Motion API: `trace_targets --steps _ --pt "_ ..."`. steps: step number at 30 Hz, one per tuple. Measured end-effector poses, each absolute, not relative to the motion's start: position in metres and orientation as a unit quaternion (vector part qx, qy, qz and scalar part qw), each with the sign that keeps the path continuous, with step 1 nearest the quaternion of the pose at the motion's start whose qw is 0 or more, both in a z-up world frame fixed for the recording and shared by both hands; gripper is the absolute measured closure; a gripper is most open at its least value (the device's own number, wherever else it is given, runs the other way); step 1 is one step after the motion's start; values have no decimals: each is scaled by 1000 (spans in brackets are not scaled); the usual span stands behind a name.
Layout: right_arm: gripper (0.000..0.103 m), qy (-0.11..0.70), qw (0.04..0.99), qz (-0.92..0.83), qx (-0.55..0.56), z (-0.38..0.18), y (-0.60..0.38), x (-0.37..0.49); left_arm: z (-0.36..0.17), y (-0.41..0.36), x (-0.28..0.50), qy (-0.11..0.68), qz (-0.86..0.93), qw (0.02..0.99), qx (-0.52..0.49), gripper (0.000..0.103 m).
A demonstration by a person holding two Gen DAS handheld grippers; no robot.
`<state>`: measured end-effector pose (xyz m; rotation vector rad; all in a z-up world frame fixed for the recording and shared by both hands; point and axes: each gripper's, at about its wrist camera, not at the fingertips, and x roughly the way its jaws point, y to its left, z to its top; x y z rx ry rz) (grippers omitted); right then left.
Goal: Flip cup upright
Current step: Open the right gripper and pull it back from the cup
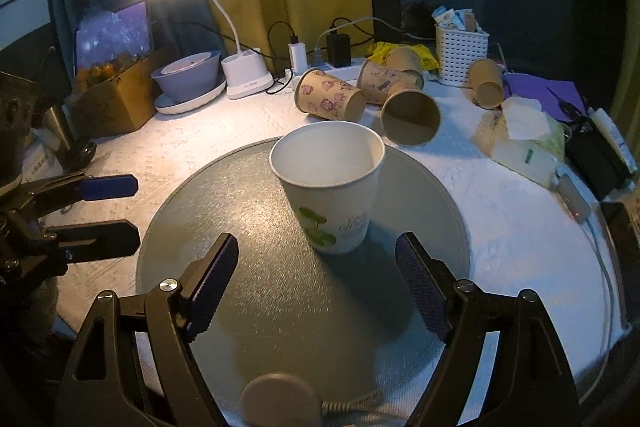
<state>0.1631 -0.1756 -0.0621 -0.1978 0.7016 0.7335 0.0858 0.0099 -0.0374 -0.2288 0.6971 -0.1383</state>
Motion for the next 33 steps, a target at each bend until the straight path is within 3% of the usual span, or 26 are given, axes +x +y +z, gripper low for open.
trace_targets --steps 33 --pt "20 209 917 326 -97 36 -205 45 62 -10 -21 151 -32 986 -65 10"
